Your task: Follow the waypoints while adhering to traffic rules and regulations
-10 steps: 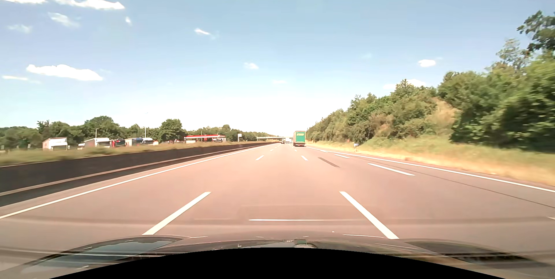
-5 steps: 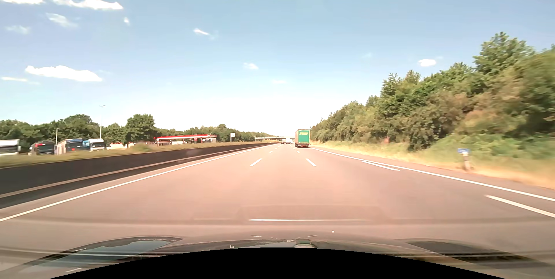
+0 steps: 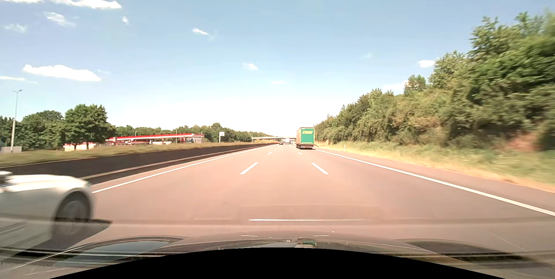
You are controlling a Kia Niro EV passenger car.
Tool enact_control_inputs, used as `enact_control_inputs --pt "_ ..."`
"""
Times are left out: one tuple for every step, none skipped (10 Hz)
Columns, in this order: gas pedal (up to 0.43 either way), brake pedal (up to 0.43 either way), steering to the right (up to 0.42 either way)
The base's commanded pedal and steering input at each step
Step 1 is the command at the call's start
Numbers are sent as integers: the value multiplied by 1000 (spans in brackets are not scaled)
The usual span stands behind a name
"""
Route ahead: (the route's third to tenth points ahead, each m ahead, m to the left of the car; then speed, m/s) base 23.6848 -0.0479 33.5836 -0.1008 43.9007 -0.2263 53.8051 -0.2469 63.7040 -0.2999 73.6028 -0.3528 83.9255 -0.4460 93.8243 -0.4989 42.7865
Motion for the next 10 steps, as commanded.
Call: enact_control_inputs --pt "150 0 -3" --pt "150 0 -3" --pt "169 0 -3" --pt "169 0 -2" --pt "169 0 -2" --pt "169 0 -3" --pt "169 0 -3" --pt "169 0 -3" --pt "177 0 -4" --pt "177 0 -3"
